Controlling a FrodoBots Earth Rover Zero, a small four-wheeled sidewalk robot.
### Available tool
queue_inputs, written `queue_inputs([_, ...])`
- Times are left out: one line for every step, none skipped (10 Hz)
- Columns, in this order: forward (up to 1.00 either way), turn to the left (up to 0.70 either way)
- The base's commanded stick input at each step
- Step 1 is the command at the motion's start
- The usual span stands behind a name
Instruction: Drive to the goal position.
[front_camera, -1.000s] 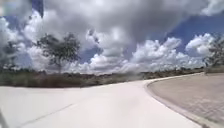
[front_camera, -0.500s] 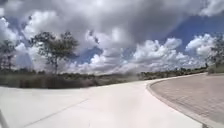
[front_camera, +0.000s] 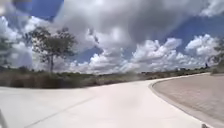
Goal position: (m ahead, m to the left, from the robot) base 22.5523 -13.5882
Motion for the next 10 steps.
queue_inputs([0.85,0.0])
queue_inputs([0.85,0.0])
queue_inputs([0.85,0.0])
queue_inputs([0.85,-0.13])
queue_inputs([0.85,-0.29])
queue_inputs([0.85,-0.34])
queue_inputs([0.85,-0.06])
queue_inputs([0.85,0.0])
queue_inputs([0.85,0.0])
queue_inputs([0.85,0.0])
